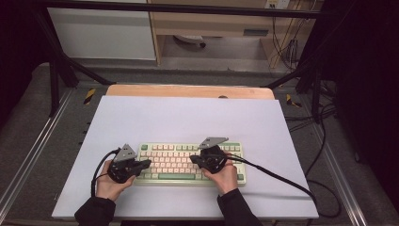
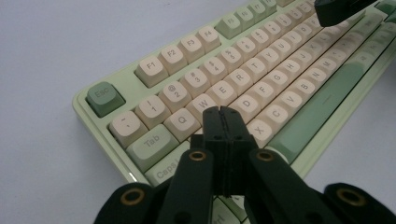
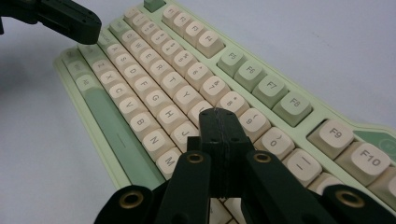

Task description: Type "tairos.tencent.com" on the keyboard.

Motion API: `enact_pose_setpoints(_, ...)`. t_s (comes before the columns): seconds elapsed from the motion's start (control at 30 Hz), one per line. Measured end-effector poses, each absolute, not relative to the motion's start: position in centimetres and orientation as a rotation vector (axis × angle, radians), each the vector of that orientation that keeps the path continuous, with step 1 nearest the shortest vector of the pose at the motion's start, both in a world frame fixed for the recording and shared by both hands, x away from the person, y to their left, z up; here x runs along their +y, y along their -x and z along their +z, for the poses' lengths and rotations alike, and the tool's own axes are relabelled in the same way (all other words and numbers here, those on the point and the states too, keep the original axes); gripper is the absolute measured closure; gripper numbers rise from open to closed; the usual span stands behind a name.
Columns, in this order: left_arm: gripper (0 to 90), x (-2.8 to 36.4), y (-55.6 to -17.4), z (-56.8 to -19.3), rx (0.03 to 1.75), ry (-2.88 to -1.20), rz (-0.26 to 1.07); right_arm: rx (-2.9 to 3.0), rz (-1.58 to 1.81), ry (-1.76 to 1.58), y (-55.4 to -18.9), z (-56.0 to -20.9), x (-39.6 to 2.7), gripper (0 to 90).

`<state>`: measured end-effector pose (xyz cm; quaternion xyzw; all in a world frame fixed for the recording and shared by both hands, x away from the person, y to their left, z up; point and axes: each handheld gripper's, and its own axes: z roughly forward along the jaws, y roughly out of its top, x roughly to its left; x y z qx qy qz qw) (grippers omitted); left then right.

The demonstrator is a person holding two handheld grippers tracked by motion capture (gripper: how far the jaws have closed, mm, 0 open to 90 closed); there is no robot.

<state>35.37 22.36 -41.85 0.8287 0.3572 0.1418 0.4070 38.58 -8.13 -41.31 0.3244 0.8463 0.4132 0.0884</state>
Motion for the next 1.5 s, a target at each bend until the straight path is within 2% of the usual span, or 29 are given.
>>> enact_pose_setpoints(0.63,89.7,21.6,-35.4,-41.6,0.906,-2.086,0.37,2.51,1.251,-0.995,-37.1,-41.3,-11.5,90.0)
enact_pose_setpoints(1.5,89.8,16.6,-37.8,-41.9,0.907,-2.123,0.399,2.511,1.266,-1.026,-35.8,-42.4,-13.8,90.0)
